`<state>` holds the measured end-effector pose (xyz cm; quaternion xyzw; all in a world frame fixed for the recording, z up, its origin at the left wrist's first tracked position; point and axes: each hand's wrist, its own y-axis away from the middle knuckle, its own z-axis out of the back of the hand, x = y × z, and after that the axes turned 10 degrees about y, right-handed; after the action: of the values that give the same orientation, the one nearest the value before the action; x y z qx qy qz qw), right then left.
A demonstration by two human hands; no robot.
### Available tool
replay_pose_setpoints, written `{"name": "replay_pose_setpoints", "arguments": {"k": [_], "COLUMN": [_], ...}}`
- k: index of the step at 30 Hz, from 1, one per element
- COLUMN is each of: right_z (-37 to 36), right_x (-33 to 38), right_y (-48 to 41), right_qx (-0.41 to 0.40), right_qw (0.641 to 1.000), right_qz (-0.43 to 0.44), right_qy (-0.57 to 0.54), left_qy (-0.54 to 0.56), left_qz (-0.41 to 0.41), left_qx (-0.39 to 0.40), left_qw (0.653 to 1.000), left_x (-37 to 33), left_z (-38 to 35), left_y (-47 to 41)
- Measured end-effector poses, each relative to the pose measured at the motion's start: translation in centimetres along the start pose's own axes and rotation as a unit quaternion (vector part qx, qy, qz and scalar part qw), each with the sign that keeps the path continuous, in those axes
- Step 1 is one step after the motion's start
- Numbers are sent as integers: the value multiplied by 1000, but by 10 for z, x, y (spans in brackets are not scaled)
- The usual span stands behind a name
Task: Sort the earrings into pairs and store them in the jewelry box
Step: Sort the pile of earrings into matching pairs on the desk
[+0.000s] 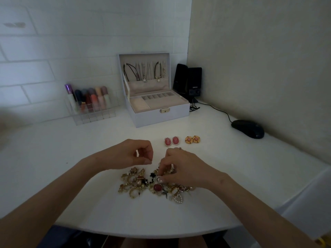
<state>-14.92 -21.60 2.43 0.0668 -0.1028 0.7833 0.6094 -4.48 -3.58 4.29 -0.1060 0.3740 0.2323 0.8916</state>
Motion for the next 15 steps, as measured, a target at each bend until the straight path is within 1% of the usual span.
{"name": "replay_pose_setpoints", "arguments": {"k": [3,5,8,12,15], "right_z": [-1,4,16,23,21], "right_x": [-1,-3,-12,-27,-36], "right_y": [-1,0,2,3,6], "right_qx": [1,-9,-15,-44,-51], "right_qw": [1000,994,970,951,947], "right_qz": [-1,-19,-50,-92,-111], "right_qy": [-26,-110,-238,-293,-298], "left_qy": [-4,-2,9,1,-22], "left_qz": [0,1,-4,-22,-35], "left_qx": [-3,-2,9,33,47], "left_qw": [1000,1000,1000,999,998], "left_x": [0,0,-2,-4,-4], "left_z": [0,-1,-3,-11,-20], "left_y": [0,0,0,-2,-7]}}
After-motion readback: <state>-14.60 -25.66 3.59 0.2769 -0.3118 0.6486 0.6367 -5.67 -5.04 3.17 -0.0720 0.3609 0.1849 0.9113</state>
